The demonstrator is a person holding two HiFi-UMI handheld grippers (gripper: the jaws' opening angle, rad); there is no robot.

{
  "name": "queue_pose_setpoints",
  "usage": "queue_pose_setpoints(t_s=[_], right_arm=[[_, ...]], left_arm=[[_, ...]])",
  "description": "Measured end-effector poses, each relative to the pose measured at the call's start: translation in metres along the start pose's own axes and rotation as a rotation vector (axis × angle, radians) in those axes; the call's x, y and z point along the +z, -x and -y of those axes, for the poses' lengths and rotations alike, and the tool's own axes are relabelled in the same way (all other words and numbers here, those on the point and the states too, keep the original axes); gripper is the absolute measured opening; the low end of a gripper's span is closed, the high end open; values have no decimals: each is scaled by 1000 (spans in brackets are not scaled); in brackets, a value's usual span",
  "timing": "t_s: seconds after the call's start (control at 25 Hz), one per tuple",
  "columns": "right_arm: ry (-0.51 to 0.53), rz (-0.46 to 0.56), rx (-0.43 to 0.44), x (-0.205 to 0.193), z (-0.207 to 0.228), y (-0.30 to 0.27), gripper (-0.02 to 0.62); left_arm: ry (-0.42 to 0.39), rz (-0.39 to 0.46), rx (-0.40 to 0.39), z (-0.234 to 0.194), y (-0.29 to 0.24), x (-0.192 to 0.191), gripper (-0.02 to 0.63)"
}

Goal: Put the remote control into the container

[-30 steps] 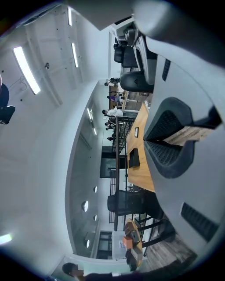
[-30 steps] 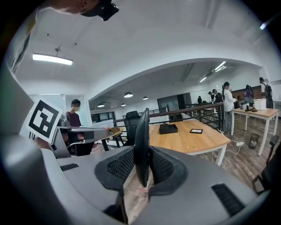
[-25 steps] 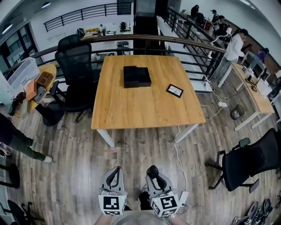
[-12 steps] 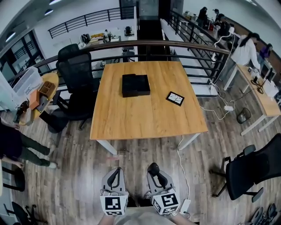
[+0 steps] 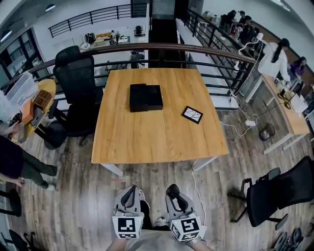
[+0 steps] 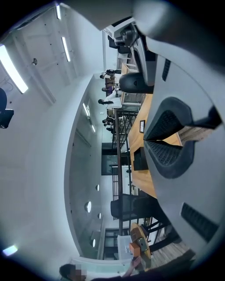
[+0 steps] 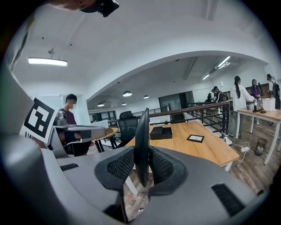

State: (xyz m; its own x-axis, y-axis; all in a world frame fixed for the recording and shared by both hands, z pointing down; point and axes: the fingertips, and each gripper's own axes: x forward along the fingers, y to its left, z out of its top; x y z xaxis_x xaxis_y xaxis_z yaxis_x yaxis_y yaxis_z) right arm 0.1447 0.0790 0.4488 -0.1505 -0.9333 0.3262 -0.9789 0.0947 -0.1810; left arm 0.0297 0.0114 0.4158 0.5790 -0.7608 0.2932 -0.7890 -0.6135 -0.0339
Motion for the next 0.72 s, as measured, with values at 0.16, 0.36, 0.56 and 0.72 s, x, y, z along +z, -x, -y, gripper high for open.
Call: queue_pose_setpoints(t_s=[0.16, 0.36, 0.56, 0.72], right_arm=[[22, -6, -51, 27, 28, -40, 110], [20, -14, -137, 61, 44, -108, 110], [42, 0, -160, 98, 35, -177, 111], [28, 8, -185, 114, 32, -228, 110]], left_arm=[[10, 26, -56, -16, -65, 23, 14], [33, 39, -118, -60, -132, 47, 14], [52, 34, -148, -115, -182, 63, 14], [27, 50, -162, -158, -214, 73, 14]])
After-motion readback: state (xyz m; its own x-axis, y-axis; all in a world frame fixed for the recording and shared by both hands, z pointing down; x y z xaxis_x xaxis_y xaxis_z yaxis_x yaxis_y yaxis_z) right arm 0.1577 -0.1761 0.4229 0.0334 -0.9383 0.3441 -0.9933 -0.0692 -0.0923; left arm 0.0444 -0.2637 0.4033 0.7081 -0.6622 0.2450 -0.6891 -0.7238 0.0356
